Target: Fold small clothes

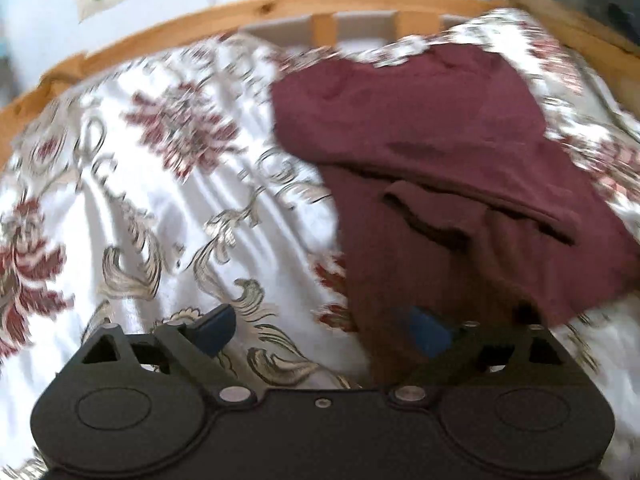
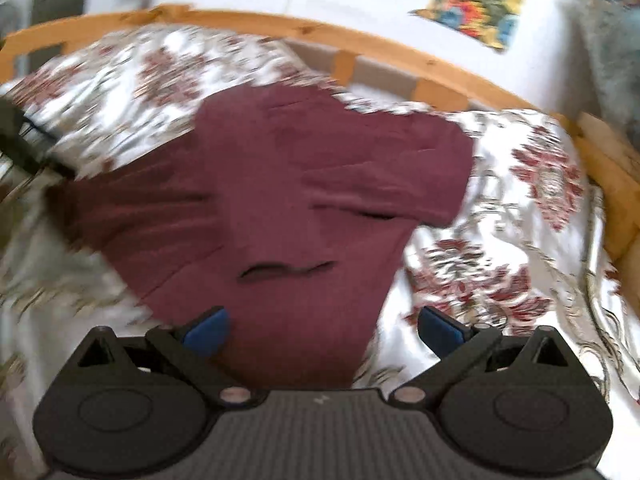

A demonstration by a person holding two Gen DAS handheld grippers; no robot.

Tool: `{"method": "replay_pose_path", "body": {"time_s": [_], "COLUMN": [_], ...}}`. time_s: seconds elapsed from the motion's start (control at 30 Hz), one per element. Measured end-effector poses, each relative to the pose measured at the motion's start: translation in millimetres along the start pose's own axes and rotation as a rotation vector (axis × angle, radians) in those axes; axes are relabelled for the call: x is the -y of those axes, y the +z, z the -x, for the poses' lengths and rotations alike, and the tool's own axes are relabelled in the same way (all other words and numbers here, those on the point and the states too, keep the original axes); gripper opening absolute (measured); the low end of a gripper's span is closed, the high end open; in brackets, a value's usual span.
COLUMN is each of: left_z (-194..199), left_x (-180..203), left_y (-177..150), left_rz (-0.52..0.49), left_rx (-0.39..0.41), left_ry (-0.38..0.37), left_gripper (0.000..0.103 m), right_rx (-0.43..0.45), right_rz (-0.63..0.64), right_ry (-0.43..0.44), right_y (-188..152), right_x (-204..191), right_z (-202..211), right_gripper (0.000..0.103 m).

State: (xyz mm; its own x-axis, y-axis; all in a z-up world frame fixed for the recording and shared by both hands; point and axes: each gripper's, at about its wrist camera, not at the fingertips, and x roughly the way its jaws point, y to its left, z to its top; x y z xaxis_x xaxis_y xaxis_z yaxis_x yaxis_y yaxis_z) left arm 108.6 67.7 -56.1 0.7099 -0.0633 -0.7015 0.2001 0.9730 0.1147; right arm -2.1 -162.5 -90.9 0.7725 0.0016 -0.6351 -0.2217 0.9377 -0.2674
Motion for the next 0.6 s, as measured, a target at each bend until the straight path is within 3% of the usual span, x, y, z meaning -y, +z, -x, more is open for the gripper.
{"method": "replay_pose_path", "body": {"time_s": [0.17,0.33,0.6], "left_z": [21,14,-16], "left_x": [23,64,95], "left_y": [-14,-26,-35], "left_rz": [-0.140,-0.297,-0.408], "left_rx": [0.031,0.027,-0.007], "left_ry": [-0.077,-0.093,0.016], "left_gripper": [0.101,0.100,0.088], "right_rx": [-0.058,-0.095,-0.078], "right_rz": [0.183,0.305,0.365], "right_ry": [-0.025,-0.102,-0.223], "right_y": [-2,-8,-16], "right_x": [-39,-63,-62], "right_z": [-9,-22,-26], "right_gripper": [0.103,0.103,0.103]}}
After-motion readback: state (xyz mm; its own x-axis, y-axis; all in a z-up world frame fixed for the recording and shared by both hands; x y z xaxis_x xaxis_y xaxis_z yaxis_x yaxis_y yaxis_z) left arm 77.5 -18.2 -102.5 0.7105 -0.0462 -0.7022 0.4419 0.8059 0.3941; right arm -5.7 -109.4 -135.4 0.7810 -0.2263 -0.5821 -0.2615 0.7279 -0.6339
